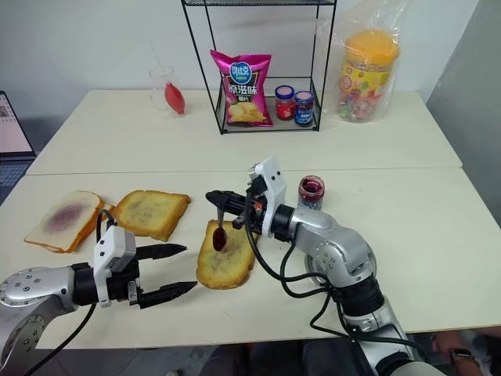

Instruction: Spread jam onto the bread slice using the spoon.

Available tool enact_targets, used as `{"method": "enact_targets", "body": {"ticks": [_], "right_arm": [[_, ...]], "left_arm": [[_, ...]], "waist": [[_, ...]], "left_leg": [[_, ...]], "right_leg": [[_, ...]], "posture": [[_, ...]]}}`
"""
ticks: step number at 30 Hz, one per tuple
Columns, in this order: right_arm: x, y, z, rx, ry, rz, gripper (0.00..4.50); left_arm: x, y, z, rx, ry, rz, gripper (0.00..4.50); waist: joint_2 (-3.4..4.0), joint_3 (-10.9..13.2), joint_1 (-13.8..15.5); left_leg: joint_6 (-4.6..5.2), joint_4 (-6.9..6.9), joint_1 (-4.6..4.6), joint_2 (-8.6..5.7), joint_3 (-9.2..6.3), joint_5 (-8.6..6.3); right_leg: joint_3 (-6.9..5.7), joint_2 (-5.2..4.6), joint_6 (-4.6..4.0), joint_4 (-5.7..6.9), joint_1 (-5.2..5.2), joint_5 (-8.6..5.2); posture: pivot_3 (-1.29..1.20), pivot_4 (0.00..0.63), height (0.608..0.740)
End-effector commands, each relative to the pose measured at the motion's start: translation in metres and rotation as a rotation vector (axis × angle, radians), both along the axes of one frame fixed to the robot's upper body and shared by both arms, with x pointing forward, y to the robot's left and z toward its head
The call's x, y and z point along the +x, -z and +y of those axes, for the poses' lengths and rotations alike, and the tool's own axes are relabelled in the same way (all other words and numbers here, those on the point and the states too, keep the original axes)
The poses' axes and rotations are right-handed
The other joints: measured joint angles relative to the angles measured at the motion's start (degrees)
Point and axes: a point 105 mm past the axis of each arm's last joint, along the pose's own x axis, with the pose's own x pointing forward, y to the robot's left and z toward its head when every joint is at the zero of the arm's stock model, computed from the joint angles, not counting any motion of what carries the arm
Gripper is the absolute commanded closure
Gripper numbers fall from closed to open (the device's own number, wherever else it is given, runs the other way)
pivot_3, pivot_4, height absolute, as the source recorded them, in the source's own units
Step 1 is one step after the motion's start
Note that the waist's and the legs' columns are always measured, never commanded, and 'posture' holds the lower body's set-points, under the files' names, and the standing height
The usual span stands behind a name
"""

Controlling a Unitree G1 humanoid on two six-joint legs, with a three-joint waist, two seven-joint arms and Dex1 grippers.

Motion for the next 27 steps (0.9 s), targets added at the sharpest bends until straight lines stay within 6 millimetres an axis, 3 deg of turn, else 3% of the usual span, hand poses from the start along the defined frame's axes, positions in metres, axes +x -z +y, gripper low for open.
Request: {"method": "enact_targets", "body": {"ticks": [1,14,19,27], "right_arm": [[-0.01,-0.022,0.004,0.025,-0.038,-0.108,4.49],[-0.015,-0.025,0.007,0.035,-0.064,-0.117,4.49],[-0.009,-0.027,0.003,0.108,-0.053,0.026,4.49],[-0.005,0.0,0.007,0.167,-0.094,0.31,4.49]], "left_arm": [[0.002,-0.005,-0.002,0.009,0.019,-0.03,0.0],[0.0,-0.002,-0.001,0.01,0.021,-0.026,0.0],[-0.002,-0.001,-0.001,0.009,0.022,-0.025,0.0],[-0.003,0.001,-0.003,0.01,0.028,-0.016,0.0]], "waist": [[0.0,0.0,0.0],[0.0,0.0,0.0],[0.0,0.0,0.0],[-0.01,-0.01,-0.03]], "left_leg": [[0.0,0.0,0.0,0.0,-0.01,0.0],[0.0,0.01,0.0,0.0,-0.01,0.0],[0.0,0.01,0.01,0.01,-0.02,0.0],[0.0,0.01,0.01,0.0,-0.03,0.0]], "right_leg": [[-0.01,0.0,0.0,0.0,0.0,0.0],[-0.01,0.0,-0.01,0.02,0.0,0.0],[-0.02,0.0,-0.01,0.03,0.0,0.01],[-0.02,0.0,-0.01,0.04,0.01,0.01]], "posture": [[0.0,0.15,0.74],[0.0,0.15,0.74],[0.0,0.15,0.74],[0.0,0.15,0.74]]}}
